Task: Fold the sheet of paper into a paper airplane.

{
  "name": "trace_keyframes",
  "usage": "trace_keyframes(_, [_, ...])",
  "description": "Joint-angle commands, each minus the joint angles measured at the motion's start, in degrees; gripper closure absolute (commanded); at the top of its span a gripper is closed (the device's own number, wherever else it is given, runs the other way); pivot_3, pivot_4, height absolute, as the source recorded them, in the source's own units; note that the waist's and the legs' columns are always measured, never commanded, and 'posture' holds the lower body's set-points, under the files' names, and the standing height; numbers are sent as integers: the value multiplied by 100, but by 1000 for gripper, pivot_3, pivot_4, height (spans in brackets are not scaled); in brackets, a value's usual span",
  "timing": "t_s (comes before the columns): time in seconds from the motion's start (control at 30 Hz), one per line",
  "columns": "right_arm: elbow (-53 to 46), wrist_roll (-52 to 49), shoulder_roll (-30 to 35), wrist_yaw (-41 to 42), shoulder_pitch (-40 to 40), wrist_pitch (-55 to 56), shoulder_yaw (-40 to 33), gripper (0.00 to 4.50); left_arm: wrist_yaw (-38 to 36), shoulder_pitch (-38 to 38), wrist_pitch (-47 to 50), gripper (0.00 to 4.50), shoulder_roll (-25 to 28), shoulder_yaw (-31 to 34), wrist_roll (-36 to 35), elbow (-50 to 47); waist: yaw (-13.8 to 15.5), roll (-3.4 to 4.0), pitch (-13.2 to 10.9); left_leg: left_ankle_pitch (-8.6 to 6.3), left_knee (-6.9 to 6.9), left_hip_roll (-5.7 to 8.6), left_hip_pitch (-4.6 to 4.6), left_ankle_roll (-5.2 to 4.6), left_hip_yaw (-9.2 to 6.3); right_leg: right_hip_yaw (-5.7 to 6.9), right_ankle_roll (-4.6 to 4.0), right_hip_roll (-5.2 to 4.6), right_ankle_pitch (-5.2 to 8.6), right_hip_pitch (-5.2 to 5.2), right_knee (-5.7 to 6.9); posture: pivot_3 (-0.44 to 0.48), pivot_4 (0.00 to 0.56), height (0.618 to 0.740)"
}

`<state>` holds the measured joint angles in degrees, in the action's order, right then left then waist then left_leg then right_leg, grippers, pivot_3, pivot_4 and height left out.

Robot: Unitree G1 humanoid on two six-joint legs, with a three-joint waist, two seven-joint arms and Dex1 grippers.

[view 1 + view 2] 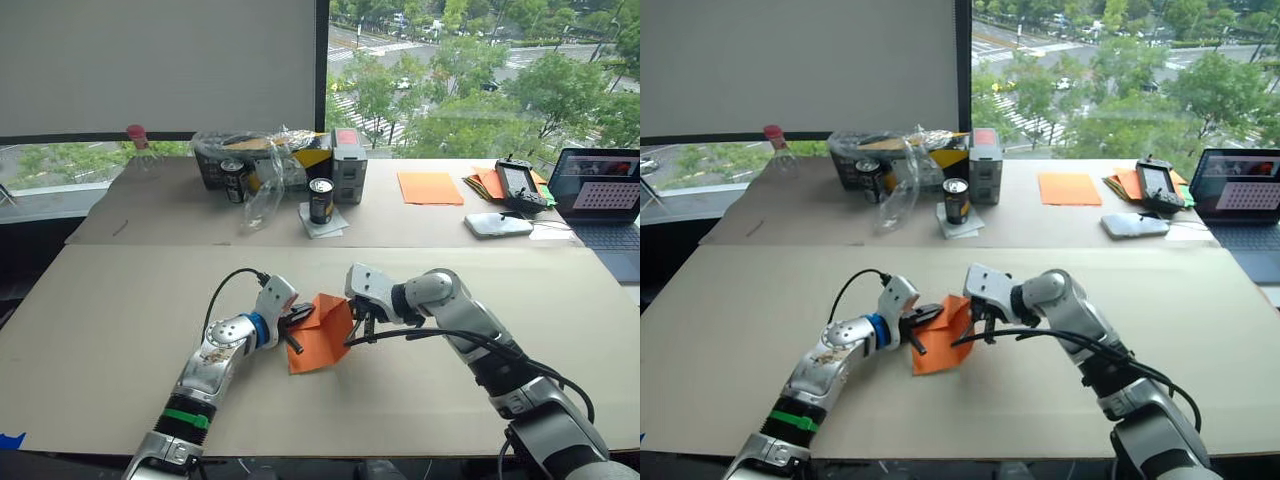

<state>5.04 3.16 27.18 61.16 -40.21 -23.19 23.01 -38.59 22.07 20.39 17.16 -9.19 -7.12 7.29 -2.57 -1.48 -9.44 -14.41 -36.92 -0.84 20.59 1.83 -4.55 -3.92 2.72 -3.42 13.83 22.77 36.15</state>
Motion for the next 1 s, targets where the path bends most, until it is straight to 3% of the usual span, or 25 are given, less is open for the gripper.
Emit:
trace_keyframes(0.03, [-207,-93,-156,-9,-174,-14,-19,4500,33,-68,170,4477,-19,-100,33,-78,6,0,0,0,0,0,8,0,0,0,-2,0,-1,9,1,0,150,730])
trace_keyframes(0.33, [11,-61,-396,-20,-228,41,65,4500,120,-27,184,4477,-112,-102,60,-1,19,1,1,3,-12,2,48,3,-1,1,-10,-2,-8,48,10,0,150,730])
trace_keyframes(0.63, [700,64,-769,-182,-111,321,253,4500,210,-233,392,4477,272,249,-14,-377,-23,2,1,3,-11,0,45,3,-2,1,-12,1,-9,50,15,0,150,730])
trace_keyframes(1.0, [1051,208,-756,-156,-126,529,356,4500,400,-195,817,4477,436,670,-272,-990,-9,2,1,3,-12,0,47,3,-2,1,-12,0,-9,52,21,0,150,730])
